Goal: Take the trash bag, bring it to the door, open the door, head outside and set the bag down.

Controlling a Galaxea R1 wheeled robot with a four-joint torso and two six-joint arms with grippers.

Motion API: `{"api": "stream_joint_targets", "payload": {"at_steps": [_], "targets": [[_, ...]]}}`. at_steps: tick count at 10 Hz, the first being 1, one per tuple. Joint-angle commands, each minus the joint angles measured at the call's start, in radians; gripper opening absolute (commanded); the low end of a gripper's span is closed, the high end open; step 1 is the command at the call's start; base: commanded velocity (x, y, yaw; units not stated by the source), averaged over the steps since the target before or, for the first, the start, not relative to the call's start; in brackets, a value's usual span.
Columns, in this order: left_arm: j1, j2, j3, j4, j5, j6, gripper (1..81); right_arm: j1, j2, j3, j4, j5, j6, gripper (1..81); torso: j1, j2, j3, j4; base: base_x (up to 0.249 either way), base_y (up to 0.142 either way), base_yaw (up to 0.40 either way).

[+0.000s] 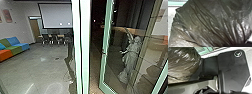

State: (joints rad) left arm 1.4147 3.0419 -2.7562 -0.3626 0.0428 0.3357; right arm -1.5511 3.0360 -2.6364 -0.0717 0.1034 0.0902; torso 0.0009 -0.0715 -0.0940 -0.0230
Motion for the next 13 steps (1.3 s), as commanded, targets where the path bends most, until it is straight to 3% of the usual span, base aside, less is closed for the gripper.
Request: {"api": "stream_joint_targets", "payload": {"at_steps": [1, 13], "targets": [[-0.059, 0.0, 0.003, 0.007, 0.055, 0.003, 1.0, 0.051, 0.013, 0.012, -0.011, -0.054, -0.006, 81.1, 0.0, 0.0, 0.0, 0.0, -0.07, 0.0, 0.0], [-0.064, -0.006, 0.003, -0.003, 0.042, 0.003, 1.0, 0.05, 0.028, -0.014, -0.019, -0.06, -0.004, 81.1, 0.0, 0.0, 0.0, 0.0, -0.012, 0.0, 0.0]]}}
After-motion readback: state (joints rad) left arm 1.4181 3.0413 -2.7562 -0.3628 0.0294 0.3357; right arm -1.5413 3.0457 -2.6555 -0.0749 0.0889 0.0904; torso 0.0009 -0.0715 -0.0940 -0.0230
